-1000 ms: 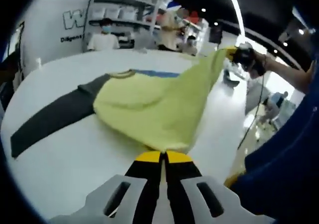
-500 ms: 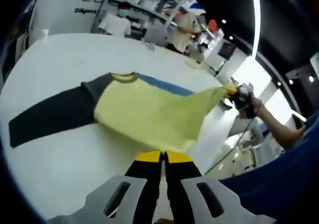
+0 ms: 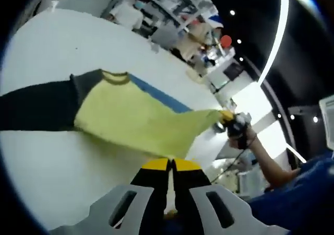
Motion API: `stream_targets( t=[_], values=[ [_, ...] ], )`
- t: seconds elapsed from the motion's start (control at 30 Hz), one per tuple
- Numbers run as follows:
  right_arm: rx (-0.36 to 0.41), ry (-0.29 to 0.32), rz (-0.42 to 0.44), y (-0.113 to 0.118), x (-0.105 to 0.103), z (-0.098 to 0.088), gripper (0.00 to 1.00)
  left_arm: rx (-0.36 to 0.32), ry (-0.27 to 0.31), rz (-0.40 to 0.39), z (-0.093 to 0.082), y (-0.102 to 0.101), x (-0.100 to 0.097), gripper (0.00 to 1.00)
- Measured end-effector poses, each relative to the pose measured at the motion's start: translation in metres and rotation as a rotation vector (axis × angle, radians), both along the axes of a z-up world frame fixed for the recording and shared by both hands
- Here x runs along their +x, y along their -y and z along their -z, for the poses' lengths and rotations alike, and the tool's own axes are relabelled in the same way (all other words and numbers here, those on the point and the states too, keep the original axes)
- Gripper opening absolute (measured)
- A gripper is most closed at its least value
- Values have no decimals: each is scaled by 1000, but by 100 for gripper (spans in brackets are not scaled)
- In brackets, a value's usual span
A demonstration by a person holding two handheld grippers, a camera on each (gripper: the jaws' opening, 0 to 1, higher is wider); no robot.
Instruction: Fold the garment on the visible template until the final outline fits inside the template.
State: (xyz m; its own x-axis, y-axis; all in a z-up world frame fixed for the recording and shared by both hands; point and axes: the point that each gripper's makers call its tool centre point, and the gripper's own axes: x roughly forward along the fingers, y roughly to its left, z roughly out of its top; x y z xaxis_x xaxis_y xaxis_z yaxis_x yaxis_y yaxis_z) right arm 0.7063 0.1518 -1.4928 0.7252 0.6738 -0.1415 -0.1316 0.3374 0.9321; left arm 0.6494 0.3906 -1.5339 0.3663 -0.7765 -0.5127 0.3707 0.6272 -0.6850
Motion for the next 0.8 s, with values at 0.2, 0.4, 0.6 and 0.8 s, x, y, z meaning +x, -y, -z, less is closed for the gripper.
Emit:
stream_targets(
  t=[0.2,0.4,0.6,0.8],
  values=[
    [-25,-27,3,-2,4,17,0,213,-56,-81,67,-43,14,0],
    [-48,-45,7,-6,7,27,0,247,-68,-135,97,-55,40,0],
    [-53,-63,10,-11,6,34,0,267,-92,-108,126,-55,41,0],
    [-47,-65,18,-9,5,35,0,177,0,-25,101,-59,3,6]
  ],
)
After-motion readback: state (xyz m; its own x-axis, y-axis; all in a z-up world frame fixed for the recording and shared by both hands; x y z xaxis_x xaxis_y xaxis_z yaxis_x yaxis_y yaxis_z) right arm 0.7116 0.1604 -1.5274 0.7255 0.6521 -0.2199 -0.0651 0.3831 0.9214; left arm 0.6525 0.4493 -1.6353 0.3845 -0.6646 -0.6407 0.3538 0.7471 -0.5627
